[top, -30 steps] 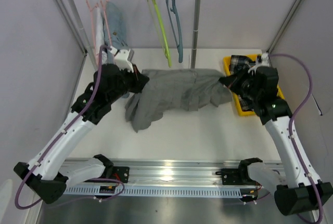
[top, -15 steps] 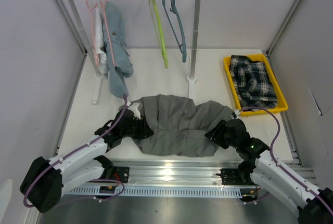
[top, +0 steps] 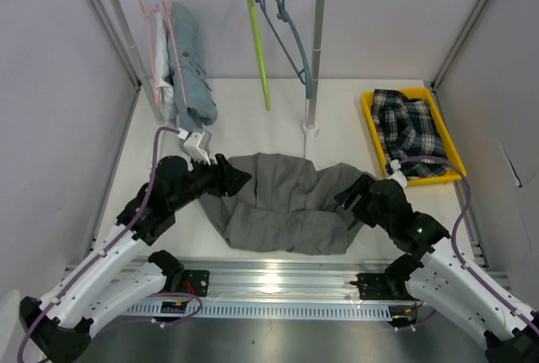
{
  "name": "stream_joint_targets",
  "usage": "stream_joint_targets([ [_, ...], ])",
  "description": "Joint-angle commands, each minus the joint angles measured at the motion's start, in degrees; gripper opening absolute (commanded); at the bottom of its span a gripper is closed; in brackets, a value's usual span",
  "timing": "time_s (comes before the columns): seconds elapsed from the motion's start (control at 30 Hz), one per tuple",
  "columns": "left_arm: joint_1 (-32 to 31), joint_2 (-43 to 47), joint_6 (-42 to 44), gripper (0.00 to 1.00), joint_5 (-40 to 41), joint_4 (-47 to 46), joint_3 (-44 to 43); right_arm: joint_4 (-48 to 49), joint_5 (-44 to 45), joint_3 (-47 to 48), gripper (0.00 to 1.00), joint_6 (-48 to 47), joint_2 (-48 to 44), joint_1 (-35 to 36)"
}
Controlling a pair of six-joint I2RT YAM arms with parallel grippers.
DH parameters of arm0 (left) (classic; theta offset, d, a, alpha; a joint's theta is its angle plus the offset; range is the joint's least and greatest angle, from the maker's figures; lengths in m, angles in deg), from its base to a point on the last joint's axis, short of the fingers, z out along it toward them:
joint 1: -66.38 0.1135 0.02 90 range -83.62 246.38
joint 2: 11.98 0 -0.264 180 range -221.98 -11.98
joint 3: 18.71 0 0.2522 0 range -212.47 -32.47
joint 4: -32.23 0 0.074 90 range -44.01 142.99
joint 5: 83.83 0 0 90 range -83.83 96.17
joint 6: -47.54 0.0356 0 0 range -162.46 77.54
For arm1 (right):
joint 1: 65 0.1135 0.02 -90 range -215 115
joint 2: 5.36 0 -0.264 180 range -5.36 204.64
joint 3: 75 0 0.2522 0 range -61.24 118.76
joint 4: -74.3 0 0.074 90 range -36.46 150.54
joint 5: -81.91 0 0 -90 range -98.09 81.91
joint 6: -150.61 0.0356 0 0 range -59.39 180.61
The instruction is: Place the skirt on the hanger
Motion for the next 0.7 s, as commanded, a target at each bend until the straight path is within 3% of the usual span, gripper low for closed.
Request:
stream_joint_targets([
  [0.0, -0.3, -0.8, 3.4, 0.63, 2.7, 3.1, -8.2, -2.6, 4.9, 6.1, 0.74, -3.3, 0.8, 0.4],
  [0.17, -0.3, -5.2, 5.1, 0.62, 6.0, 3.6, -20.0, -2.1, 6.3, 14.0, 0.74, -8.9, 5.9, 0.3],
  [0.37, -0.3, -15.8, 8.1, 0.62, 12.0, 6.1, -40.2, 1.8, 3.6, 23.9, 0.74, -17.0, 12.5, -0.4],
  [0.53, -0.2, -19.4, 8.2, 0.63, 12.9, 5.0, -45.6, 4.3, 0.2, 39.6, 0.75, -28.2, 21.8, -3.9],
  [0.57, -0.2, -20.0, 8.0, 0.63, 12.4, 4.2, -46.3, 4.0, -0.2, 45.2, 0.75, -28.8, 23.5, -4.6],
  [0.67, -0.5, -25.0, 7.5, 0.63, 10.6, 2.8, -52.4, 2.9, -1.2, 50.4, 0.74, -29.9, 28.1, -6.1],
])
